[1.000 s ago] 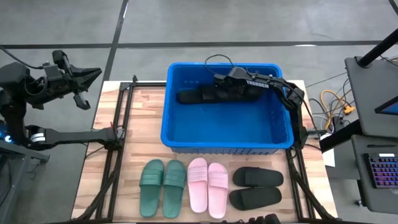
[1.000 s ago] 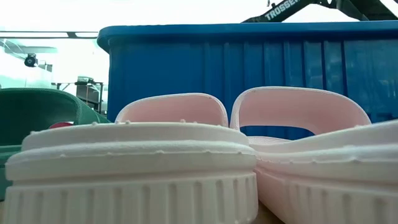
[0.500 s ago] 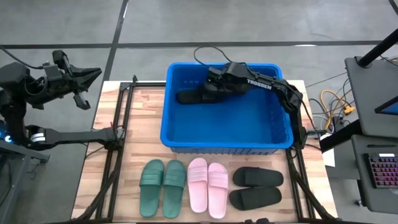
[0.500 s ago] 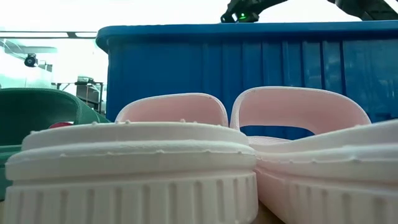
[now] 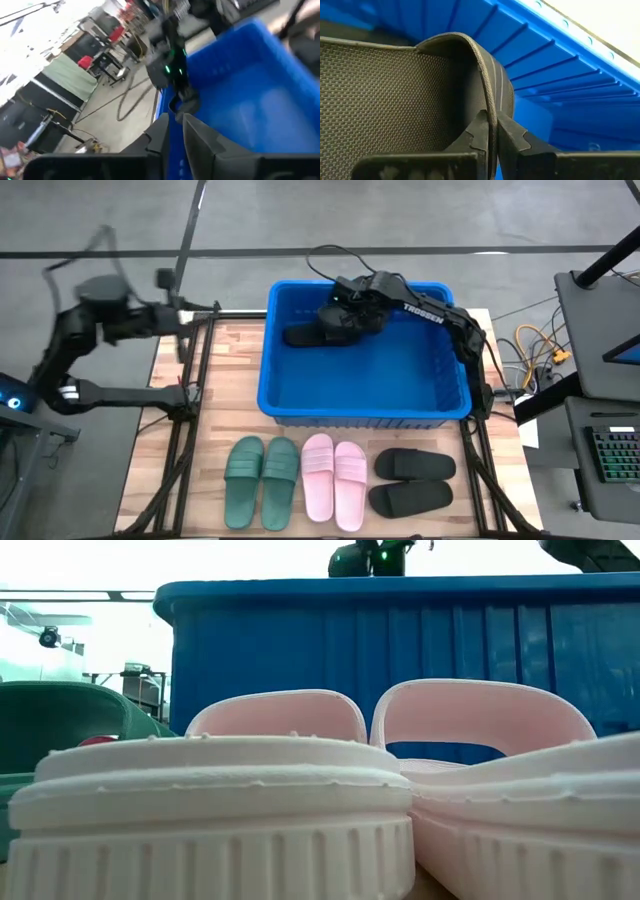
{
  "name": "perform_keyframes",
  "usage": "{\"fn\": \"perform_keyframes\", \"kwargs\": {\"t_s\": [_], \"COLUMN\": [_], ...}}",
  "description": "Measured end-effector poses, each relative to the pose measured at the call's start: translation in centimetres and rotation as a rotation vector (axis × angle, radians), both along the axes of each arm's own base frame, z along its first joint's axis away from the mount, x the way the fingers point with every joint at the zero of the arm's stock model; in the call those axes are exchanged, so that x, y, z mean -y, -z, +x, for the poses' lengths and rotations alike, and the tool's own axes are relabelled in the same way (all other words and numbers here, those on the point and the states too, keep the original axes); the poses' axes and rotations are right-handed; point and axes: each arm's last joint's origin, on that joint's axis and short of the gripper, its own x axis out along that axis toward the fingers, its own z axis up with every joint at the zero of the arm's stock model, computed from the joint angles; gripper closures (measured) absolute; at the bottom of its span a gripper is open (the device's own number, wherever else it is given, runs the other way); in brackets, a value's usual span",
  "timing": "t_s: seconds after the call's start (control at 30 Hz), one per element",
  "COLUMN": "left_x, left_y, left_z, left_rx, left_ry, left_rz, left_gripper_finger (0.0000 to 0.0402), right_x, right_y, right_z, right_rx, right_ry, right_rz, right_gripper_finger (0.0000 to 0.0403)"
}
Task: Pick and place slides into bin
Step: Stack the black slipper on top of the black slipper in the blue bin
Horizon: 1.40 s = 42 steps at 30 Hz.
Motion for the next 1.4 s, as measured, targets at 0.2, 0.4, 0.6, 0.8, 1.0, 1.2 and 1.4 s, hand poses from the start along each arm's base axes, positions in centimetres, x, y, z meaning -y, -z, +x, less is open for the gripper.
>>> {"fn": "perform_keyframes", "kwargs": {"t_s": [0.2,0.4,0.6,0.8,1.0,1.2,1.4], "left_x": [-1.7,-4.1,-5.3,-5.3,-5.7,-6.3,-6.6], "left_y": [0.8,2.8,3.7,4.7,5.9,6.5,6.6], "left_z": [4.5,11.0,14.3,15.6,16.9,18.2,18.8], "left_rx": [-0.102,-0.189,-0.235,-0.288,-0.356,-0.371,-0.356], "left_ry": [0.065,0.1,0.119,0.182,0.183,0.13,0.109], "left_rz": [0.14,0.193,0.242,0.314,0.363,0.38,0.39], "left_gripper_finger": [0.0312,0.0279,0.0272,0.0272,0.0271,0.0271,0.0271], "right_x": [-1.6,-2.7,-2.9,-2.8,-2.4,-2.4,-2.4], "right_y": [-2.8,-5.2,-5.5,-5.6,-5.6,-5.6,-5.6], "right_z": [-0.2,0.0,-0.1,-0.2,-0.4,-0.4,-0.4], "right_rx": [0.02,0.097,0.076,0.054,0.045,0.045,0.044], "right_ry": [-0.068,-0.147,-0.197,-0.227,-0.229,-0.23,-0.231], "right_rz": [-0.002,-0.022,-0.026,-0.029,-0.03,-0.03,-0.027], "right_gripper_finger": [0.039,0.039,0.039,0.039,0.039,0.039,0.039]}}
